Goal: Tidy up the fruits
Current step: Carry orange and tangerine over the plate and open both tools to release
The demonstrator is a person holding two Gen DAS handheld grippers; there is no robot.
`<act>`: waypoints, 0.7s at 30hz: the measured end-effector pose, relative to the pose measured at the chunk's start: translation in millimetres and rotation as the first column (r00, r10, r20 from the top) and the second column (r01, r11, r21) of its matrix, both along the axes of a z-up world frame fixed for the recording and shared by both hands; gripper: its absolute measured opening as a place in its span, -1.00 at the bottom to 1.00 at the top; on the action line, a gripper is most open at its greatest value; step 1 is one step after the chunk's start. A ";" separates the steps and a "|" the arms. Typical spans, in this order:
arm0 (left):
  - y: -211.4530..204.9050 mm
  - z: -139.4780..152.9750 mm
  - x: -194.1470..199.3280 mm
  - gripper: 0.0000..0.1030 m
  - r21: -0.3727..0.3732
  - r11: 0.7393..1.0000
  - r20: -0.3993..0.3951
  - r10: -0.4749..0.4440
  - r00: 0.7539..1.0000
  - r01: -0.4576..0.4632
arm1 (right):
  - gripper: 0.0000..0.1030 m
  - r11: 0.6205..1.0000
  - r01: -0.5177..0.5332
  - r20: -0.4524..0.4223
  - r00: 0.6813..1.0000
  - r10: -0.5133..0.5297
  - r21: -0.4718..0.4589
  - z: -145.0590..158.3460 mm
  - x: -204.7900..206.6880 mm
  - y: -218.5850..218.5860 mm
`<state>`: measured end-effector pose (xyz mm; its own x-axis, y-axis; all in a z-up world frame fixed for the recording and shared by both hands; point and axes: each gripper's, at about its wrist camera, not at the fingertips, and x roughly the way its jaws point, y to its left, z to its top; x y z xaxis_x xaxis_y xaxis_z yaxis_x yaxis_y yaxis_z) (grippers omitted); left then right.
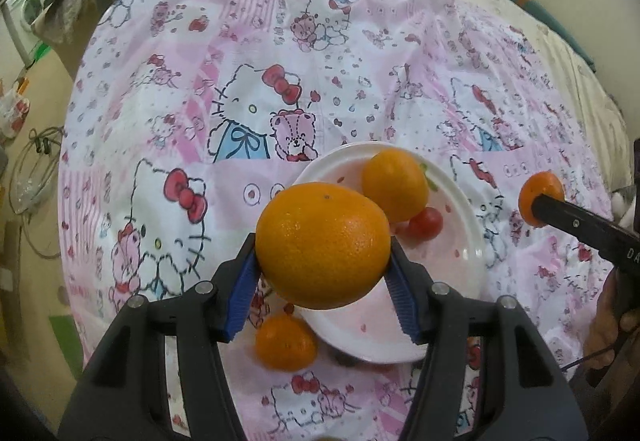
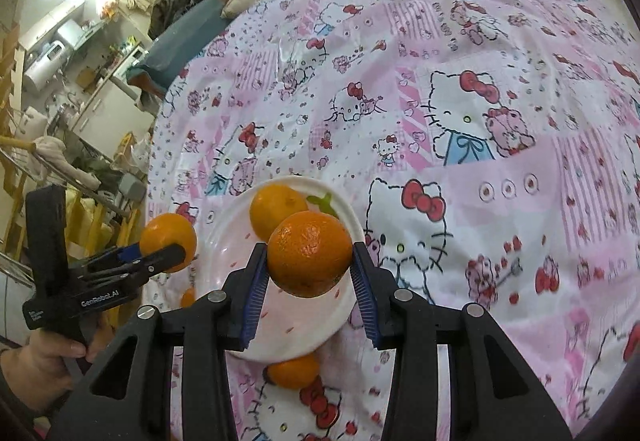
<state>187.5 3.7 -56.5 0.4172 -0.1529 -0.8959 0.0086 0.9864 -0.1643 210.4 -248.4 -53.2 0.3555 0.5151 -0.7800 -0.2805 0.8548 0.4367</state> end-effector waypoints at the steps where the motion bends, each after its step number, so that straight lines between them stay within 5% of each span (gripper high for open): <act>1: -0.8 -2.0 2.7 0.08 0.003 1.000 -0.004 -0.004 1.000 0.004 | -0.17 1.000 -0.010 -0.004 1.000 0.010 -0.009 -3.2 4.4 2.7; 21: -20.3 -44.8 43.7 0.10 -0.005 0.997 -0.088 -0.081 0.993 0.081 | -0.15 0.988 -0.135 -0.116 0.985 0.126 -0.072 -61.8 53.0 44.1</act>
